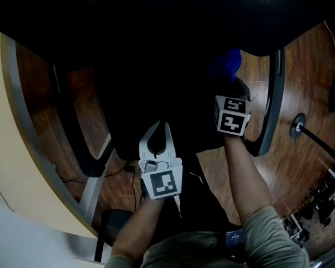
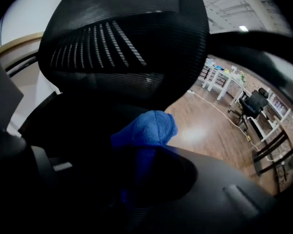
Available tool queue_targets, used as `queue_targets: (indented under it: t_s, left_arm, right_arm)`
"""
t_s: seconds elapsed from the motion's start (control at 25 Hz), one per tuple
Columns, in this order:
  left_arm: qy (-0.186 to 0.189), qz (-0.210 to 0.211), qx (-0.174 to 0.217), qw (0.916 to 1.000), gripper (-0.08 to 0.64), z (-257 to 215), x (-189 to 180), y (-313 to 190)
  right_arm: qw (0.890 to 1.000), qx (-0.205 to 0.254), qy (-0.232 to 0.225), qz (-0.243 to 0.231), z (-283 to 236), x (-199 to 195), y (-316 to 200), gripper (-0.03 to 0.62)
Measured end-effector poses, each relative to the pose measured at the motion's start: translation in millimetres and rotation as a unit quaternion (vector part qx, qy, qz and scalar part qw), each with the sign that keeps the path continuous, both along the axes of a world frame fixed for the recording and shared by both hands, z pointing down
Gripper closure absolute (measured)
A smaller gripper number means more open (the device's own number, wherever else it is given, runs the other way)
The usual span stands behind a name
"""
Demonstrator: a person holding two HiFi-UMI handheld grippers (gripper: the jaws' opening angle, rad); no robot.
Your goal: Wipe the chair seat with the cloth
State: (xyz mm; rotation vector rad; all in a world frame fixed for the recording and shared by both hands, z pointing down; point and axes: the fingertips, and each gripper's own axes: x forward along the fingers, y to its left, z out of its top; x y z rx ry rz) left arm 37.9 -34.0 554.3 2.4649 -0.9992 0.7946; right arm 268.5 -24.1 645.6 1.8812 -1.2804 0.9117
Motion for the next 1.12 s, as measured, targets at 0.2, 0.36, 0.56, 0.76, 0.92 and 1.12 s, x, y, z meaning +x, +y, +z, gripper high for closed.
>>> queue_targets:
  t_s: [0.2,0.36,0.56,0.76,0.92,1.12]
  left_arm:
    - [-0.004,-0.058,-0.004,0.9983,0.555,-7.2,-52.5,-9.8]
    - [-0.014,-0.062,0.004,0.998,0.555,-15.6,-95.1,-15.9]
    - [-0.021,-0.062,0.022,0.9976,0.555,-24.9,-135.4,-10.2]
    - [-0.027,-0.084,0.002,0.9961,0.555,-18.1,-163.8,10.0]
    - [-0.037,-0.118,-0.018,0.9922,0.554,1.4,-178.2,19.3]
    - [-0.049,-0.121,-0.019,0.9913,0.555,15.2,-182.9,25.7]
  right_arm:
    - [0.992,0.05,-0.029,-0.11,-31.3,-91.4,-46.7,0.477]
    - [0.971,0.064,-0.065,-0.22,-43.6,-200.0,-77.9,0.477]
    - [0.944,0.063,-0.09,-0.311,-43.4,-304.9,-93.8,0.477]
    - [0.925,0.051,-0.114,-0.36,-24.5,-366.6,-97.6,0.477]
    - [0.907,0.028,-0.119,-0.402,0.8,-390.5,-86.0,0.477]
    - [0.913,0.028,-0.119,-0.39,10.9,-383.6,-74.7,0.479]
